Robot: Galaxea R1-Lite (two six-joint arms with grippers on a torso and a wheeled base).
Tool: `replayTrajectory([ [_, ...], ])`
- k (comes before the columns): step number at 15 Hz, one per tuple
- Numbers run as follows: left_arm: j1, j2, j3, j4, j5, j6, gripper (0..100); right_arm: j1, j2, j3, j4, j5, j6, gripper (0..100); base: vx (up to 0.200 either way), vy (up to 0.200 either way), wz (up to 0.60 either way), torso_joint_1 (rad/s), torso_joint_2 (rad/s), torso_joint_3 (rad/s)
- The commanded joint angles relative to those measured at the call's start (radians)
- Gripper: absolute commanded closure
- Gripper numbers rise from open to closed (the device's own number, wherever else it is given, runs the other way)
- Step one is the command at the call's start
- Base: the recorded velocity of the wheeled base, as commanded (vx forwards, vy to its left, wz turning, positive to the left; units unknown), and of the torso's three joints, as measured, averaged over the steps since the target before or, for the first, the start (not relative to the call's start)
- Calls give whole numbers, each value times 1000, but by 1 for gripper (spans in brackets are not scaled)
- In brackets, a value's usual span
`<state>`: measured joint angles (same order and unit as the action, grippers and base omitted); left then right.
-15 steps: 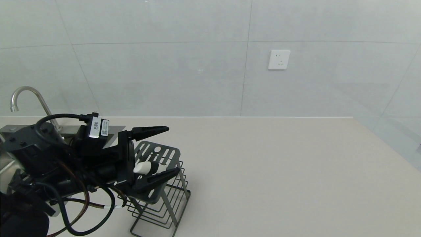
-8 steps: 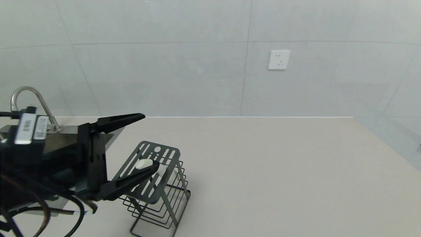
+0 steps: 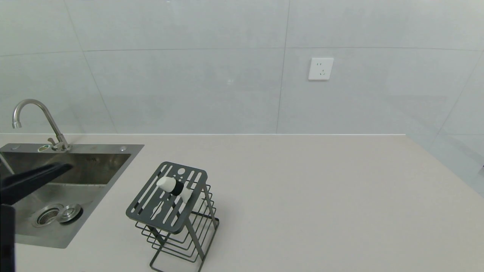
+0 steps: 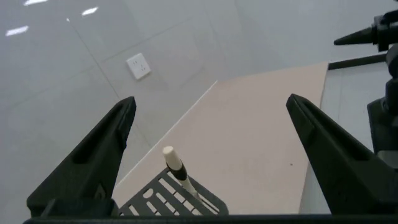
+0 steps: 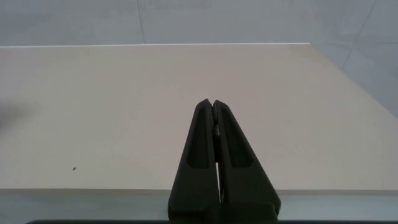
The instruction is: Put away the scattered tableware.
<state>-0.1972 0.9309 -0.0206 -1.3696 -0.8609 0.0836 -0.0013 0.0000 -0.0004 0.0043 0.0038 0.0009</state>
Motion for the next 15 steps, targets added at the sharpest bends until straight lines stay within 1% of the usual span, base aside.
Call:
replayTrajectory([
  [1, 62, -474, 21, 242, 46, -107, 0, 0, 2, -1, 0, 1, 1, 100, 0, 0, 0, 0, 0, 0],
  [2, 62, -474, 21, 242, 46, -107, 0, 0, 2, -1, 0, 1, 1, 100, 0, 0, 0, 0, 0, 0],
  [3, 85, -682, 4, 488, 51, -151, 0, 0, 2, 0, 0, 1, -1, 100, 0, 0, 0, 0, 0, 0],
  [4, 93, -784, -22, 642, 51, -182, 0, 0, 2, 0, 0, 1, -1, 100, 0, 0, 0, 0, 0, 0],
  [5, 93, -784, -22, 642, 51, -182, 0, 0, 2, 0, 0, 1, -1, 100, 0, 0, 0, 0, 0, 0],
  [6, 96, -837, 7, 773, 56, -131, 0, 0, 2, 0, 0, 1, -1, 100, 0, 0, 0, 0, 0, 0],
  [7, 98, -837, 21, 808, 89, -105, 0, 0, 2, 0, 0, 1, -1, 100, 0, 0, 0, 0, 0, 0],
  [8, 98, -837, 21, 863, 152, -77, 0, 0, 2, 0, 0, 1, -2, 100, 0, 0, 0, 0, 0, 0],
  [9, 98, -837, 21, 1017, 365, -28, 0, 0, 2, 0, 0, -1, -2, 100, 0, 0, 0, 0, 0, 0],
  [10, 98, -837, 21, 1153, 549, 10, 0, 0, 2, 0, 0, -4, -2, 100, 0, 0, 0, 0, 0, 0],
  [11, 98, -837, 21, 1236, 658, 22, 0, 0, 2, 0, 0, -4, -2, 100, 0, 0, 0, 0, 0, 0],
  [12, 104, -837, 21, 1382, 787, 5, 0, 0, 2, 0, 0, -5, -2, 100, 0, 0, 0, 0, 0, 0],
  [13, 127, -839, 18, 1374, 801, -10, 0, 0, 2, 0, 0, -7, -2, 100, 0, 0, 0, 0, 0, 0],
  [14, 154, -842, 21, 1363, 804, -10, 0, 0, 2, 0, 0, -7, -4, 100, 0, 0, 0, 0, 0, 0],
  [15, 196, -880, 21, 1362, 804, -8, 0, 0, 2, 0, 0, -7, -4, 100, 0, 0, 0, 0, 0, 0],
])
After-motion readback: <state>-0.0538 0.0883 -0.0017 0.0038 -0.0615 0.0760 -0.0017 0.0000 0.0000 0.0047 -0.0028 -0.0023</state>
